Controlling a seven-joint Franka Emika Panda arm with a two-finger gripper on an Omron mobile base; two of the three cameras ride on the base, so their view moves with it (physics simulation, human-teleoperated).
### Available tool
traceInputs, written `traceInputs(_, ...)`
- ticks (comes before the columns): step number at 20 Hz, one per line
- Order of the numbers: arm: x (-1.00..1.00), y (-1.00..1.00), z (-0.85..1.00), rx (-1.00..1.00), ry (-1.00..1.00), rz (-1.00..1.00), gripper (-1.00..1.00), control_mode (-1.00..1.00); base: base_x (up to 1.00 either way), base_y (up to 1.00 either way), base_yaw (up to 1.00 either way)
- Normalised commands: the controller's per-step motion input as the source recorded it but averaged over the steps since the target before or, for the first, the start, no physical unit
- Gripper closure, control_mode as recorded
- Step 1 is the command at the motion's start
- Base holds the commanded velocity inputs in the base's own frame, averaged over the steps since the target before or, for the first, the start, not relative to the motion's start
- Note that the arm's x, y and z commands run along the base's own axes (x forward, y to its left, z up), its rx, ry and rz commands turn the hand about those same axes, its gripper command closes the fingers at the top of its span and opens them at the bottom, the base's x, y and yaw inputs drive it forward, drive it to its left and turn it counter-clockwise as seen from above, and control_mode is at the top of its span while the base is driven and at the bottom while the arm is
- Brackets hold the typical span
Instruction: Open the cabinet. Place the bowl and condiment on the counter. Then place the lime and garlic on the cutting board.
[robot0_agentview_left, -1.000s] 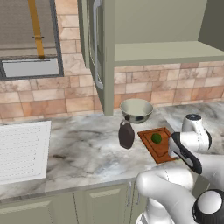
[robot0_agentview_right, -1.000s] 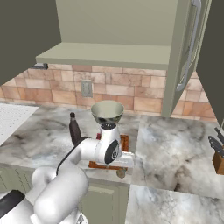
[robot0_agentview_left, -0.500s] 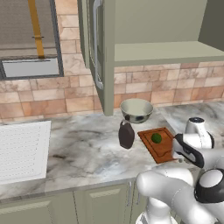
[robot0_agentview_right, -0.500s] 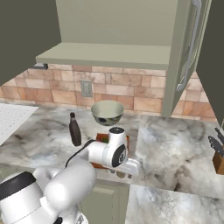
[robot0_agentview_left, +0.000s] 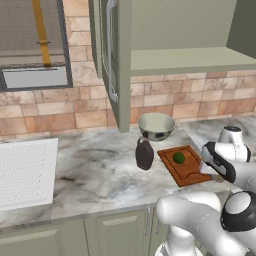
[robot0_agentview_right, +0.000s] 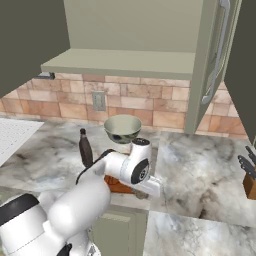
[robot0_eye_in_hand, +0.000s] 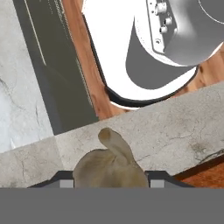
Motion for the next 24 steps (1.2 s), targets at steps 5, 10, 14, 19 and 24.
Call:
traceInputs(5, 0.36, 0.45, 0.70, 0.00, -0.03, 0.00, 1.00, -1.00, 0.00, 0.00, 0.00)
traceInputs(10, 0.64, 0.48, 0.12, 0.00, -0.04, 0.06, 1.00, -1.00, 0.00, 0.00, 0.00)
traceInputs(14, 0.44, 0.00, -0.03, 0.00, -0.06, 0.12, 1.00, -1.00, 0.00, 0.00, 0.00)
traceInputs(19, 0.36, 0.00, -0.29, 0.00, -0.09, 0.10, 1.00, -1.00, 0.00, 0.00, 0.00)
traceInputs(24, 0.14, 0.00, -0.24, 0.00, -0.08, 0.04, -1.00, -1.00, 0.00, 0.00, 0.00)
